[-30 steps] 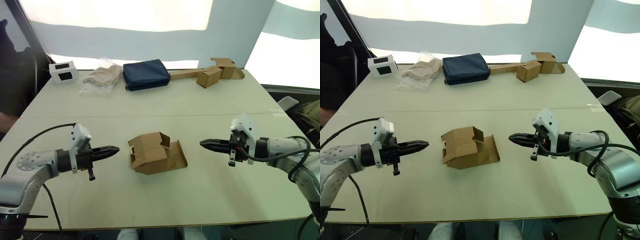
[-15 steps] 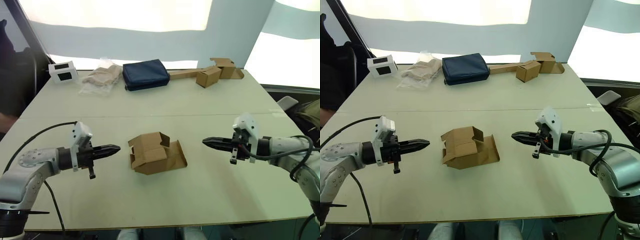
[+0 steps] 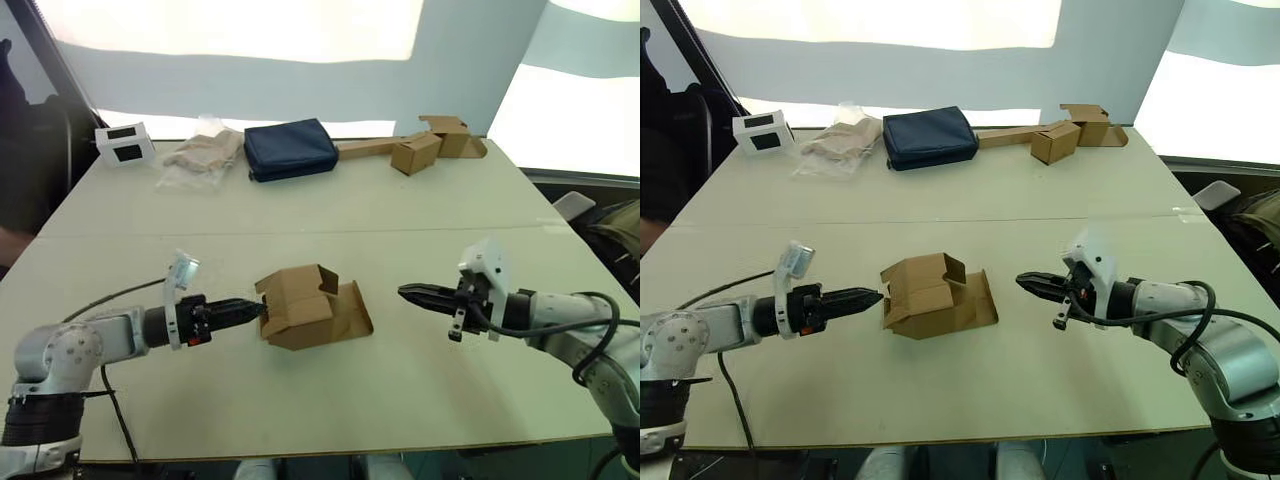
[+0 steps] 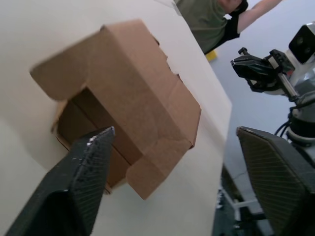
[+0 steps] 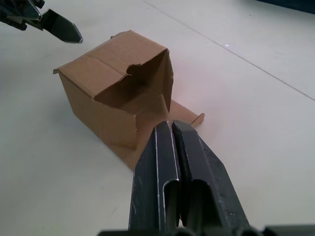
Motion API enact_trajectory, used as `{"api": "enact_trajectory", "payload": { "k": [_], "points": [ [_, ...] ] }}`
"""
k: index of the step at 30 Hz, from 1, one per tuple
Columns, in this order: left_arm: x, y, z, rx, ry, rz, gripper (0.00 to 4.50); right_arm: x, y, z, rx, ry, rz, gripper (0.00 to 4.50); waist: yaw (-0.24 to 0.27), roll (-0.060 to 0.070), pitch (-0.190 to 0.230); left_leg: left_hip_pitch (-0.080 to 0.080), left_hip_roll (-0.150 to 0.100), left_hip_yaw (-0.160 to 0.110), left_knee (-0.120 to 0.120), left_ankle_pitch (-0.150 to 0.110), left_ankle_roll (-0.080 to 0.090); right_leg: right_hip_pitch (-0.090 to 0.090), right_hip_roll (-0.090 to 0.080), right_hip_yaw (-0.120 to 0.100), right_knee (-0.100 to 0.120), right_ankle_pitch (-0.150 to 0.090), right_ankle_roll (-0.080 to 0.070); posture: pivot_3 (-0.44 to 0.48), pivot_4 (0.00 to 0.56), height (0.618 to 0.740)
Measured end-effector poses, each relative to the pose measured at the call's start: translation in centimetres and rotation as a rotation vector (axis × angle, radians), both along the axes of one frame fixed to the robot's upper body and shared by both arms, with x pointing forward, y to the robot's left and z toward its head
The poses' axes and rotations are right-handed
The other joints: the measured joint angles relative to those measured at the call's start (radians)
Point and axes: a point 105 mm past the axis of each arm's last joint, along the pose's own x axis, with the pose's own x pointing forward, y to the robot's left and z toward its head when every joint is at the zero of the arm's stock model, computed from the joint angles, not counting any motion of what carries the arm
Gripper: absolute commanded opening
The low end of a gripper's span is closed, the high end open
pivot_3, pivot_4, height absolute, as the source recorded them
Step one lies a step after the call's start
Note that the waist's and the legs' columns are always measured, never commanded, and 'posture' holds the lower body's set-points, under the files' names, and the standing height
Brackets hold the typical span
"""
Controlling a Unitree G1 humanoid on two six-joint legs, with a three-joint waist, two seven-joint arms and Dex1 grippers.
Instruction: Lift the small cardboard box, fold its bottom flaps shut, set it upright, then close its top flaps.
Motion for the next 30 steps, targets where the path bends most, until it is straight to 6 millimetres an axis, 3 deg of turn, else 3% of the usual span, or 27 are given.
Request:
{"api": "enact_trajectory", "payload": {
  "k": [13,19,30],
  "points": [
    [1.5,-2.2,-1.3,-0.108,0.177,0.036,4.47,-1.0,0.2,0.1,0.009,-0.006,-0.044,0.00,0.002,0.000,0.000,0.000,-0.001,0.000,0.001,0.001,-0.002,0.001,-0.001,0.000,0.001,-0.001,-0.003,0.000,0.150,0.740],
    [2.4,-3.3,-1.7,-0.167,0.183,0.055,4.47,-1.1,0.0,0.4,0.011,-0.010,-0.059,0.00,0.002,0.000,0.000,0.000,-0.001,0.000,0.001,0.001,-0.002,0.001,-0.001,0.000,0.001,-0.002,-0.003,0.000,0.150,0.740],
    [3.4,-3.3,-3.4,-0.202,0.167,0.094,4.47,-1.2,0.0,0.6,0.005,-0.004,-0.055,0.00,0.002,0.000,0.000,0.000,-0.001,0.000,0.001,0.001,-0.002,0.001,-0.001,0.000,0.001,-0.002,-0.003,0.000,0.150,0.740]
  ]
}}
